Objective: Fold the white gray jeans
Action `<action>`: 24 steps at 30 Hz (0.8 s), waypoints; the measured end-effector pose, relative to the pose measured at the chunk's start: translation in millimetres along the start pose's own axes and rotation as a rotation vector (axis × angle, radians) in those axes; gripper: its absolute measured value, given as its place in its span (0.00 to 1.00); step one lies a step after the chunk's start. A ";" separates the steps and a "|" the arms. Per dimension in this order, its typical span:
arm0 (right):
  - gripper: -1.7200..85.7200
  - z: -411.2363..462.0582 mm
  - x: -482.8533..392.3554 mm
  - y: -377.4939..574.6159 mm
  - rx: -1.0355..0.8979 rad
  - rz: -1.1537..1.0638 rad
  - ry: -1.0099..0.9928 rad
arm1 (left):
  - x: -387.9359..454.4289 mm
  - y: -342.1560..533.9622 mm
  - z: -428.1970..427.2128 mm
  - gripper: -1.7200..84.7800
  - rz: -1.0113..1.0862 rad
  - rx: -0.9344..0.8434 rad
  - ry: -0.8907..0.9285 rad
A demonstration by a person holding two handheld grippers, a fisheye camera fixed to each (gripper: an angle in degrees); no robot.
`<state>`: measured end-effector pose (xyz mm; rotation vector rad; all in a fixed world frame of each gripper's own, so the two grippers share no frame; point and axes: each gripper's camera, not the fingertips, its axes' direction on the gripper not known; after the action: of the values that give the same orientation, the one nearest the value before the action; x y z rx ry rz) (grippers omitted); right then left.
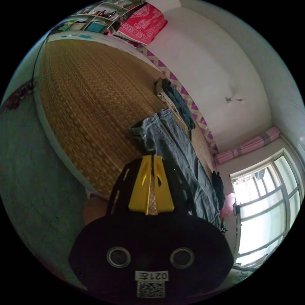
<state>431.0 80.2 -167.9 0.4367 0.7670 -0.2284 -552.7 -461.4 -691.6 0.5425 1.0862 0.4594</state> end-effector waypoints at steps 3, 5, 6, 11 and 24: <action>0.05 -2.2 -22.6 -6.7 -0.012 -0.065 -0.078 | 11.7 -7.3 -6.8 0.01 0.031 0.015 0.084; 0.04 1.5 -41.1 -15.6 -0.020 -0.095 -0.113 | 31.9 -16.5 -12.5 0.01 0.093 0.030 0.119; 0.04 6.8 -55.6 -24.7 -0.030 -0.117 -0.130 | 49.9 -24.9 -14.5 0.01 0.138 0.035 0.123; 0.05 55.4 -114.4 -86.0 -0.073 -0.183 -0.162 | 136.1 -80.7 8.2 0.01 0.258 0.002 0.070; 0.10 274.9 -98.9 -180.4 -0.089 0.022 0.051 | 223.3 -166.1 221.7 0.01 0.303 -0.054 -0.330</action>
<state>467.7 -202.2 23.9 0.3677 0.8188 -0.1620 -247.3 -499.1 -870.2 0.7117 0.6761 0.6365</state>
